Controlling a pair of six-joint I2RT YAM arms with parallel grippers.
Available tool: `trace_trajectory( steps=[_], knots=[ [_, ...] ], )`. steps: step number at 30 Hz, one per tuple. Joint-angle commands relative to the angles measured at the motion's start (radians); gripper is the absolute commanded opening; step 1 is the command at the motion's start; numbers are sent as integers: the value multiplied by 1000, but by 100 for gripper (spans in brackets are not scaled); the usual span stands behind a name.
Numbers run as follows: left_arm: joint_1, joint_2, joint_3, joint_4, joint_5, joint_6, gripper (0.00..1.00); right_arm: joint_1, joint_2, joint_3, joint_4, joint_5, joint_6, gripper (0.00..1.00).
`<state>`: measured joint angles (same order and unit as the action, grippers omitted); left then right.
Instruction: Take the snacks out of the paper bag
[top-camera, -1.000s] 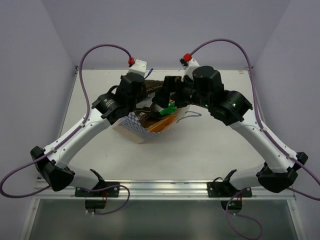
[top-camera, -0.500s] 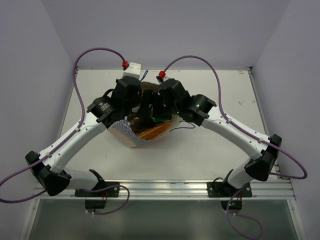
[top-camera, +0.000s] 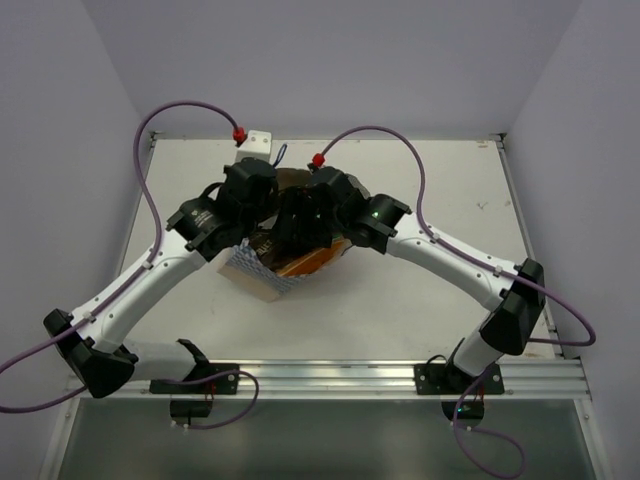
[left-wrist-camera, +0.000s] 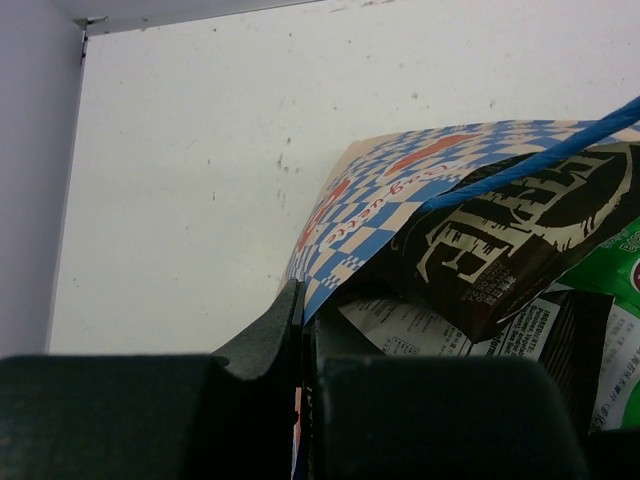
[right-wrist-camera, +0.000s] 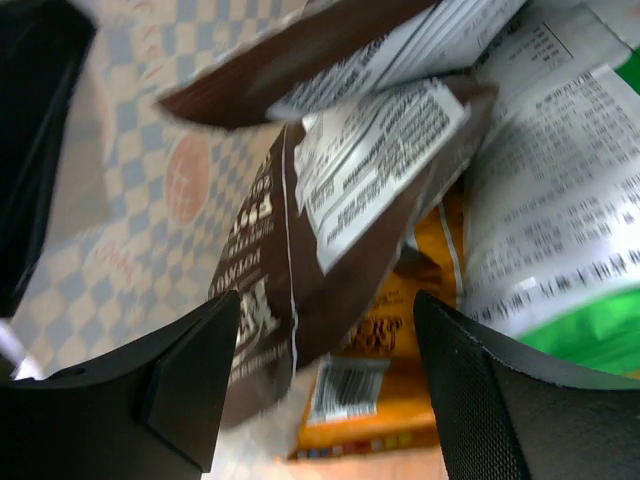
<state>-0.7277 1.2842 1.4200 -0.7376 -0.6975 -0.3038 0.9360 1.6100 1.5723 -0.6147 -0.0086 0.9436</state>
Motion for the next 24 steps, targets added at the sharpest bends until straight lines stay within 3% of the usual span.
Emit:
trace_trajectory(
  steps=[1, 7, 10, 11, 14, 24],
  knots=[
    [1, -62, 7, 29, -34, -47, 0, 0, 21, 61, 30, 44, 34, 73],
    [1, -95, 0, 41, -8, -41, 0, 0, 57, 89, 24, 73, 53, 63],
    [1, -106, -9, 40, -20, -35, 0, 0, 67, 109, 15, 79, 49, 39],
    [1, -106, -12, 38, -22, -34, 0, 0, 61, 114, 3, 82, 47, 23],
    [1, -108, -32, 37, -43, -35, 0, 0, 30, 133, -19, 94, 26, 3],
    [10, -91, -75, 56, -79, -29, 0, 0, -156, 216, -77, 127, -61, 0]
  ],
)
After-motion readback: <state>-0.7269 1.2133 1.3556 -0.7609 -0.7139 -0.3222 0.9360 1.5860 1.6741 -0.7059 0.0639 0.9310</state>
